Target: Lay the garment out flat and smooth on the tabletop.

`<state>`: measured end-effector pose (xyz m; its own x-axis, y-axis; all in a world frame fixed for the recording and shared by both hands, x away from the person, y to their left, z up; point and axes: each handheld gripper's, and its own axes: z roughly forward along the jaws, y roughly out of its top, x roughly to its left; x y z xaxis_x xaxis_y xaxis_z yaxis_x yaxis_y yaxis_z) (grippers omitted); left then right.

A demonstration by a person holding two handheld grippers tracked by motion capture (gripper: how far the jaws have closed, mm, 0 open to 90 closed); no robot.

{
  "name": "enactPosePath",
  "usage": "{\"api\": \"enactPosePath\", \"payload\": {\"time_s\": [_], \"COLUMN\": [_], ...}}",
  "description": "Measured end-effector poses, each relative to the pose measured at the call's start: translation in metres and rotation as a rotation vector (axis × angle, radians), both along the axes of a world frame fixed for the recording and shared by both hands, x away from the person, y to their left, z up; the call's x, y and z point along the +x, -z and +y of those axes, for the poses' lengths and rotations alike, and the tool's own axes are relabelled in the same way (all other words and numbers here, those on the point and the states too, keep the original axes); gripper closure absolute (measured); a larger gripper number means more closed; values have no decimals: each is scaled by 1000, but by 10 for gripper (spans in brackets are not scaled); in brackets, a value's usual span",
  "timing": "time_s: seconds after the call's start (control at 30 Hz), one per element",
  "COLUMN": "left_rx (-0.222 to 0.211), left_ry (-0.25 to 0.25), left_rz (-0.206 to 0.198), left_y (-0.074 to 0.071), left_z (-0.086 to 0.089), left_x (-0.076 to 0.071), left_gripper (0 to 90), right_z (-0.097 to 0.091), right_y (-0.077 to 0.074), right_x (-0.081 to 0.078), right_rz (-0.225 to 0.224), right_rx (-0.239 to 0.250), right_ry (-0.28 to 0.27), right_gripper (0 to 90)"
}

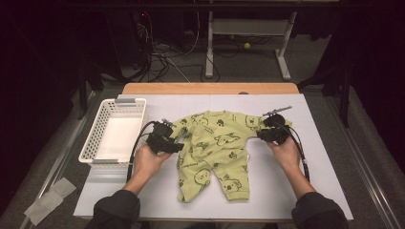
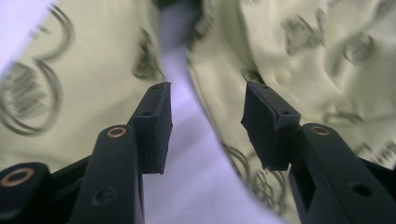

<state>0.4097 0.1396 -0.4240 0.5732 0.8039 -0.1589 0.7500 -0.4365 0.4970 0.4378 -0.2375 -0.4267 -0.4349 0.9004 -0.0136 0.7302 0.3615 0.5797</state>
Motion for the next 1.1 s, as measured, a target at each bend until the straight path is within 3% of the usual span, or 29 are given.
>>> {"api": "enactPosePath", "payload": {"time_s": [0.27, 0.53, 0.67, 0.8, 0.87, 1.0, 1.1], "left_rx": [-14, 97, 131, 148, 149, 154, 128], "left_ry": [-124, -177, -182, -167, -165, -149, -154], "left_rz": [44, 102, 129, 91, 78, 77, 105], "left_y": [-10, 5, 16, 19, 20, 20, 19], "left_z": [10, -2, -5, -6, -7, -12, -9], "left_x": [45, 75, 82, 80, 79, 79, 83], "left_gripper": [520, 516, 520, 574, 631, 831, 853], "right_z": [9, 13, 16, 16, 16, 19, 19], "right_y": [7, 11, 12, 13, 14, 12, 11], "right_x": [-16, -18, -21, -22, -22, -24, -26], "right_rz": [13, 14, 9, 9, 12, 13, 12], "right_rx": [12, 30, 41, 45, 44, 58, 77], "right_ry": [-56, -80, -102, -106, -104, -112, -122], "right_gripper": [738, 737, 727, 723, 723, 724, 725]}}
